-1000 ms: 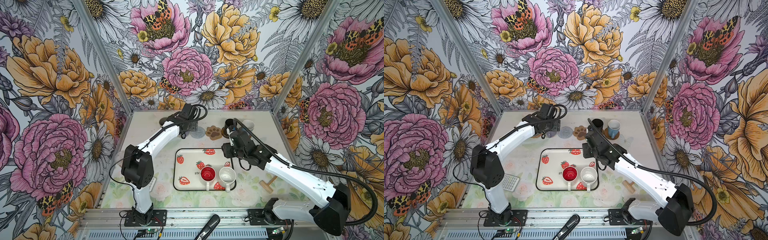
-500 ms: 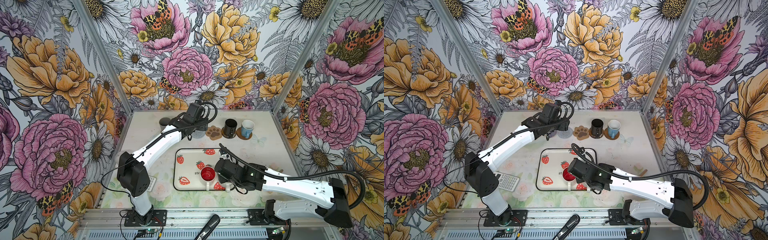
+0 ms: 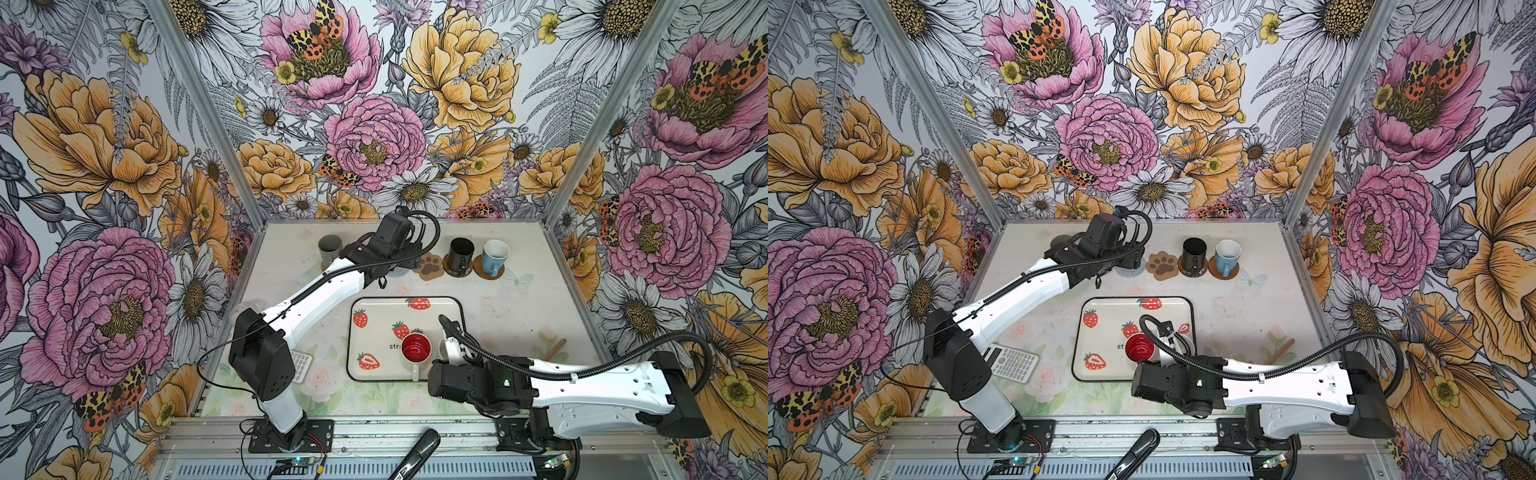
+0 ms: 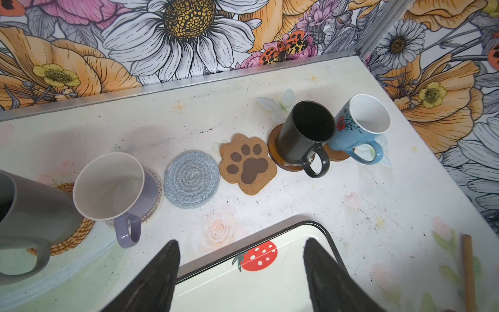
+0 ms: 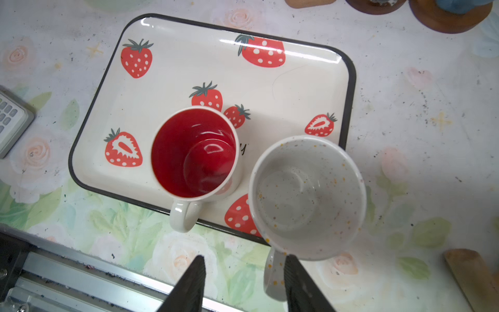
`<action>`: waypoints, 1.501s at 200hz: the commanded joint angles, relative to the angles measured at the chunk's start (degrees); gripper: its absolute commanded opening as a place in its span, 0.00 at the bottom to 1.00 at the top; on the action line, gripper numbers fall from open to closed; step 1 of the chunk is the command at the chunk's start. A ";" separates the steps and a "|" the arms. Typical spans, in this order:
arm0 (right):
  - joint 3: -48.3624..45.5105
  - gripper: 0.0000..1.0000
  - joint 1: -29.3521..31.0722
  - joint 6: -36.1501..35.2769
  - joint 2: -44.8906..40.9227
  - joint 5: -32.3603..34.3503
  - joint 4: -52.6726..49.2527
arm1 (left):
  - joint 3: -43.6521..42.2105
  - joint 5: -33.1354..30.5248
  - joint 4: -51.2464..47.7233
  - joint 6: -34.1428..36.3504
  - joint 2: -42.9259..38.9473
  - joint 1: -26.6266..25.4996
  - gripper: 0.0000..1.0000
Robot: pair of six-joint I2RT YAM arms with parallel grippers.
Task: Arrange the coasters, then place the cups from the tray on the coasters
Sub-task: 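Move the right gripper over the speckled mug on the tray, then lower the right gripper onto the speckled mug and close on it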
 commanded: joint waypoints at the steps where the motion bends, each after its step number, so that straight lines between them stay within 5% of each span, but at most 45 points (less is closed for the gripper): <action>1: -0.35 0.50 3.37 7.36 1.07 3.23 -2.27 | -1.13 0.20 2.89 0.45 -2.35 -1.00 0.74; 93: -5.76 0.51 10.49 20.76 2.07 4.19 -3.26 | -4.49 -0.11 5.19 0.11 -3.93 -3.14 0.74; 167: -11.27 0.53 9.35 21.18 -6.94 6.43 -3.27 | -6.65 -0.13 6.38 -0.31 -4.64 -3.68 0.74; 300: -9.18 0.60 4.15 14.12 -1.32 2.22 -0.29 | -9.04 0.15 7.69 -0.50 -5.83 -3.65 0.75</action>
